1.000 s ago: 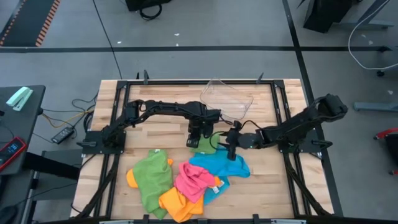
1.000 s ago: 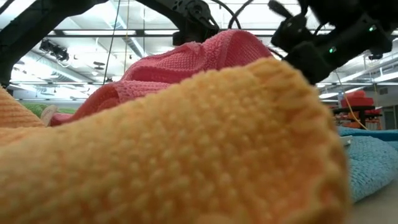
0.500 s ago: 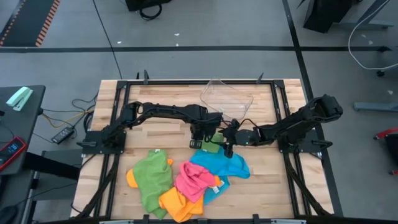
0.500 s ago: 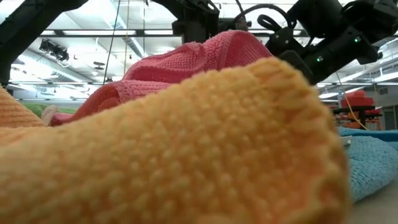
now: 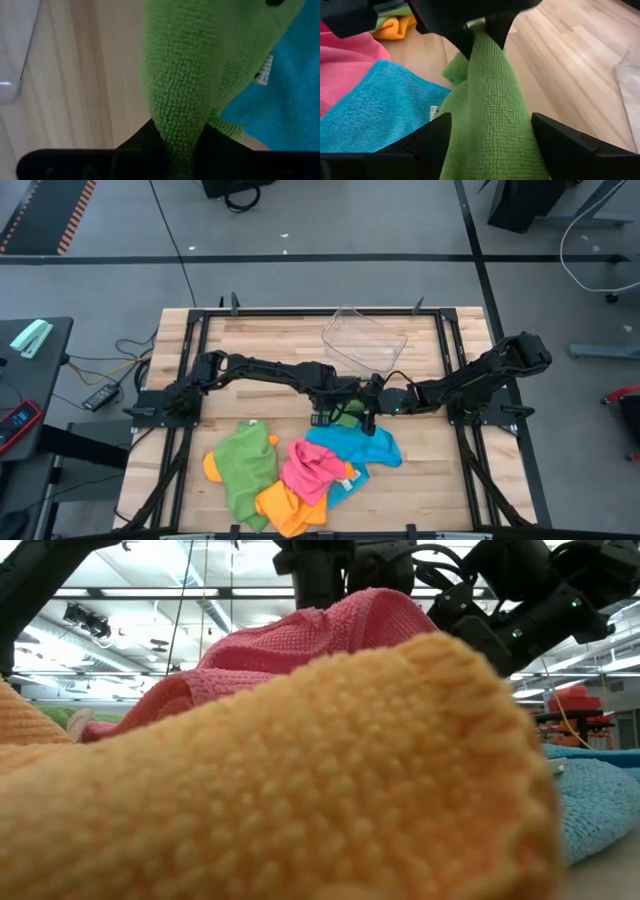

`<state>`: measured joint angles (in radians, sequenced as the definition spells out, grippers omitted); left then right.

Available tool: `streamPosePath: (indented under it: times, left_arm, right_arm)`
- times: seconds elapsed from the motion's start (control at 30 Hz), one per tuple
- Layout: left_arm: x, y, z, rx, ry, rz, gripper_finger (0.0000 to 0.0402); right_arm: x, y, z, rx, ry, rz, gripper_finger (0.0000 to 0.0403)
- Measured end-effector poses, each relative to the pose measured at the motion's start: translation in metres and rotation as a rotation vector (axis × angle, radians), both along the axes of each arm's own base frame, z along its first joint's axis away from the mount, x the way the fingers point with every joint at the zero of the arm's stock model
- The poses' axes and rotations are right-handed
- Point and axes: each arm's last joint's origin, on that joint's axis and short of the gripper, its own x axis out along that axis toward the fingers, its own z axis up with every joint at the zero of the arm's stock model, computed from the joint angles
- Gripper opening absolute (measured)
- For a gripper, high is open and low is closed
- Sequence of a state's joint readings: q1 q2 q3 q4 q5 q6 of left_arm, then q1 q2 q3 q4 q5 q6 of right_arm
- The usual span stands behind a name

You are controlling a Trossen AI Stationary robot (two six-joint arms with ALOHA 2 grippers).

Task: Fold microfiber towels
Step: Put the top green towel into the transparent bin

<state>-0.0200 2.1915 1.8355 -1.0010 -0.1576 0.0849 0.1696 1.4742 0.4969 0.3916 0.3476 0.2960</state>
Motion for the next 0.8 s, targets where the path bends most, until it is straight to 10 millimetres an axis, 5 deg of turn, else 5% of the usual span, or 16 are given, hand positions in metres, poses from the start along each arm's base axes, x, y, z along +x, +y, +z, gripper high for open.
streamPosePath:
  times: [0.43, 0.8]
  left_arm:
    - [-0.005, 0.002, 0.027, 0.048, -0.098, 0.092, 0.0066]
    - [-0.006, -0.008, 0.027, 0.048, -0.085, 0.065, 0.0066]
  right_arm:
    - [0.0, 0.001, 0.0, 0.011, 0.001, -0.004, 0.0211]
    - [-0.006, -0.001, 0.008, -0.035, 0.007, 0.002, 0.0135]
